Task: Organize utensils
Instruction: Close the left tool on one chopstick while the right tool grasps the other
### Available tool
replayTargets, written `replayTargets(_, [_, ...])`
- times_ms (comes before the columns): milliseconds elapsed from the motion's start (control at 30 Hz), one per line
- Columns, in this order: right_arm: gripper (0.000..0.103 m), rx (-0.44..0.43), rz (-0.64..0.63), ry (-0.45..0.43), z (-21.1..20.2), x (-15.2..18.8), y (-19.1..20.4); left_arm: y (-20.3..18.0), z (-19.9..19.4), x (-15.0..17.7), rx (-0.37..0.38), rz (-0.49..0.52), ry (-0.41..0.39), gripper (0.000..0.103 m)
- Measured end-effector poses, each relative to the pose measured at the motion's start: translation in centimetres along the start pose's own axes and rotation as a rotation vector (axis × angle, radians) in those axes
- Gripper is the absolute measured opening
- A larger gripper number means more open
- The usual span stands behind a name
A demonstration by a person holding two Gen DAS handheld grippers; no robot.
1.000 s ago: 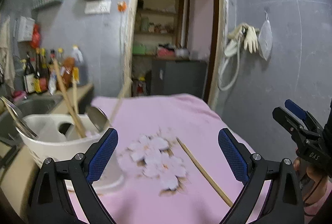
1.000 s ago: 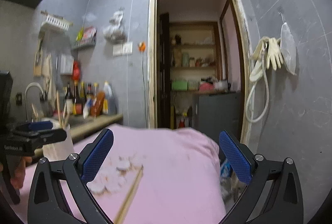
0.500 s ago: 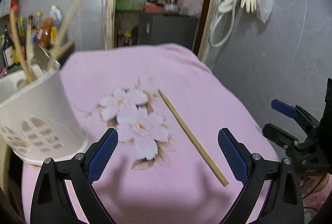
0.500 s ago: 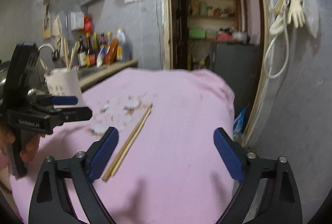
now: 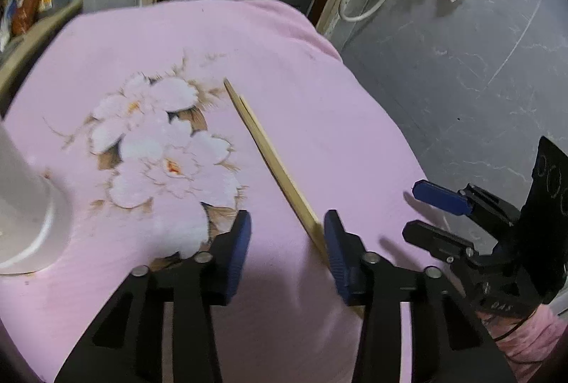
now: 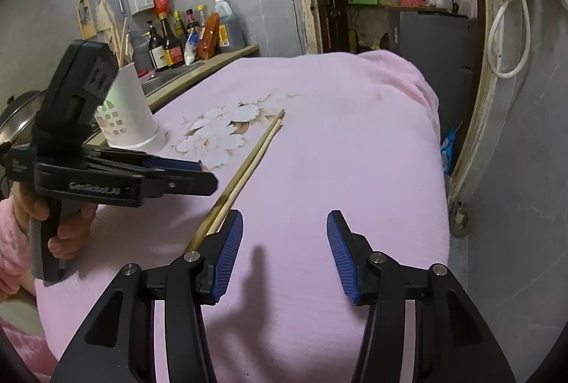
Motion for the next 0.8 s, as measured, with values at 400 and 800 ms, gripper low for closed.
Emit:
replayTargets(400, [0.047,-0.019,0.033,0.049,0.8,-0.1,-0.5,1.0,1.8,-1.7,0.039,-0.071,0.025,0.013])
replayTargets(800, [0.048,0.0,0.021,0.078,1.5,-0.3,-0.2,1.8,0.2,-0.6,0.007,-0.099,0.021,0.006])
Point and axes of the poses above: each gripper's, at about its wrist camera, not at the fingertips, and z roughly the way its jaws point, y to its left, x to its underside, the point moved 5 cm from there along z, roughly the way its jaws point, and after that the axes turned 10 degrees about z, right-handed, at the moved point
